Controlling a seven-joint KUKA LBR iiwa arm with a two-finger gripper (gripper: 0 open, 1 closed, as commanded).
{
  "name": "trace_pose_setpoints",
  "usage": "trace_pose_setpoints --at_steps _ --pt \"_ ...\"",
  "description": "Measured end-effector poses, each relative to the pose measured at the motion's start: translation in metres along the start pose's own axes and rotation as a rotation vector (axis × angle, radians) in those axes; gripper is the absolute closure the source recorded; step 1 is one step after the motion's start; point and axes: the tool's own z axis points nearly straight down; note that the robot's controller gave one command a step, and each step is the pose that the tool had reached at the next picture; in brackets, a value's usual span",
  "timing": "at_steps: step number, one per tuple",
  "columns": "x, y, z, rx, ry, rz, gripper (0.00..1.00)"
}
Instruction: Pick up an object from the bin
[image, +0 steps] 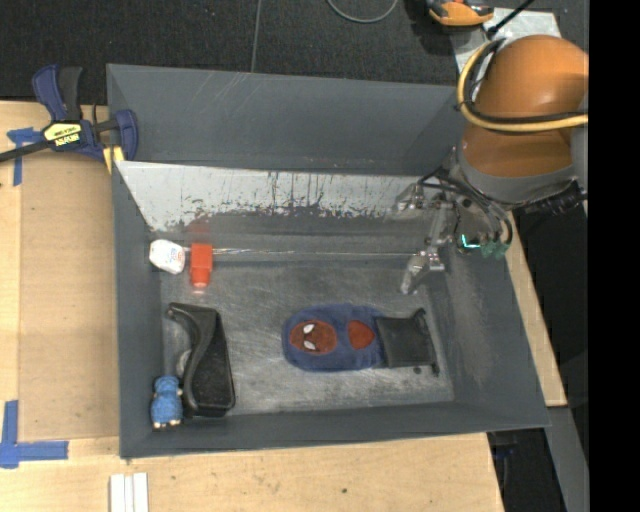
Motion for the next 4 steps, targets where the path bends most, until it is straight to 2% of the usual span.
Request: trace_pose_setpoints --at_steps 1,2,3,4 --pt "0.018 0.060 0.157 0.003 -0.015 -0.043 0.00" --pt "0.027 0.067 0.142 0.001 -0.011 -0.072 0.00" --pt "0.038 0.077 0.141 0.000 -0.003 0.129 0.00" --pt "0.037 0.120 0.165 0.011 -0.007 0.112 0.00"
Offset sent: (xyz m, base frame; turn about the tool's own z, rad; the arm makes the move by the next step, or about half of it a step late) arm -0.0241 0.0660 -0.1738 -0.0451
